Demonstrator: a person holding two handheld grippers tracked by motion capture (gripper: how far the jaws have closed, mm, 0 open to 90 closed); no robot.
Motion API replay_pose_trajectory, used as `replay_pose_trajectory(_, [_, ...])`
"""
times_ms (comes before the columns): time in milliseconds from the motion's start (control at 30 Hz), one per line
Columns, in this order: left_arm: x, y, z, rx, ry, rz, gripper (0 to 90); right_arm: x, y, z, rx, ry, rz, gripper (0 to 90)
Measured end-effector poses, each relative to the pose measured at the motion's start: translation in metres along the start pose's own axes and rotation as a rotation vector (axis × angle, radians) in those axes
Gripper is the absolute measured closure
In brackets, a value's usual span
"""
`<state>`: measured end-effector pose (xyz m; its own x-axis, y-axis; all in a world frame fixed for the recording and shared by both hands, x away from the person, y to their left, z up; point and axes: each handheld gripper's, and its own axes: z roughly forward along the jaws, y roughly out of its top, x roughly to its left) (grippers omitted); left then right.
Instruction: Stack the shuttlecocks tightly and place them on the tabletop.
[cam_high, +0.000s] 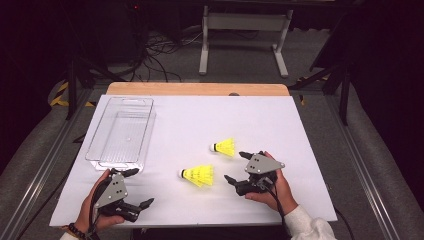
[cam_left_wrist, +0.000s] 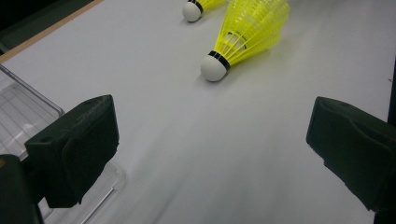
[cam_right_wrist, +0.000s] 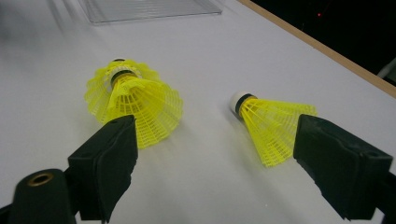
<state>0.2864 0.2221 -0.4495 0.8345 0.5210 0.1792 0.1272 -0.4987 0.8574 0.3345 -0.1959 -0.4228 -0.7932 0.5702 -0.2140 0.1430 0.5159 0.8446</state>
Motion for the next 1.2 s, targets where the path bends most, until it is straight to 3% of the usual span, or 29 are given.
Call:
replay_pose_trajectory(600, [0.000,0.000,0.002,0.007,-0.002,-0.001,3.2,-0.023,0.000,0.008,0.013,-0.036,0.040,14.5])
replay_pose_trajectory(1133, [0.000,0.000,0.003,0.017,-0.009,0.001,3.6,-0.035,-0.001,0.029,0.079,-0.011,0.069,19.1])
replay_pose_trajectory(1200, [0.000,0.000,0.004,0.018,-0.011,0.001,3.6,-0.036,-0.002,0.031,0.088,-0.004,0.068,23.1])
